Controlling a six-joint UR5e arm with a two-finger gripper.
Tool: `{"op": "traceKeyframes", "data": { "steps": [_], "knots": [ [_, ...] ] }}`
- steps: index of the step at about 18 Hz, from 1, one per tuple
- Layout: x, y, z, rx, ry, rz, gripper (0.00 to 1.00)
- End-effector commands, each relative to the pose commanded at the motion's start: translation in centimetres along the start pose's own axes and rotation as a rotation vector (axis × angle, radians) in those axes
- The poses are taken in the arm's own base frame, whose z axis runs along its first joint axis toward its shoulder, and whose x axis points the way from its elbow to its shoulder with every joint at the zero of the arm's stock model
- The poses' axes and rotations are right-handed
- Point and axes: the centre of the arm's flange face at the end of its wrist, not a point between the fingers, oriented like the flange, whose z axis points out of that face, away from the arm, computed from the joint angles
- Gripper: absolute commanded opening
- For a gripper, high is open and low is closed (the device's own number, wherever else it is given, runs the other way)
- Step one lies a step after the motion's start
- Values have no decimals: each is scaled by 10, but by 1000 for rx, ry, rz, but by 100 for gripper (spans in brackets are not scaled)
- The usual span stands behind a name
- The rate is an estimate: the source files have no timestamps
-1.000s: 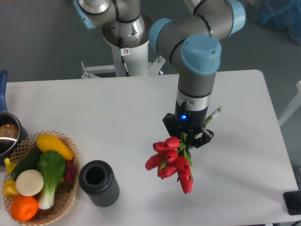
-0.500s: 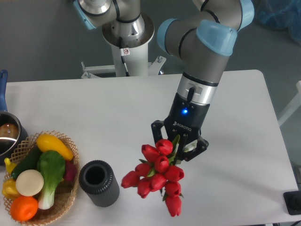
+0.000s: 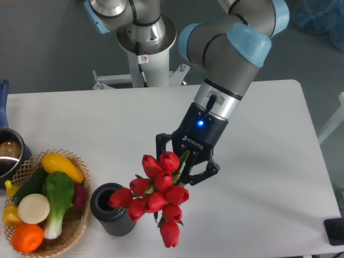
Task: Insert the flowers into the vase
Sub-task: 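Carry the red tulips toward the black vase, lowering them, then lower the tulip stems down into the black vase opening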
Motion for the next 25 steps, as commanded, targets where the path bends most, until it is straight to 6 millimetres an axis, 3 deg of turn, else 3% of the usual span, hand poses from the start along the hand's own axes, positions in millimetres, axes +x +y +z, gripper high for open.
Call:
{"op": "traceKeyframes", "data": {
  "steps": [16, 25],
  "knots": [
    [33, -39, -14, 238, 191, -1, 0],
    [63, -53, 18, 234, 275, -29, 0]
  ]
}}
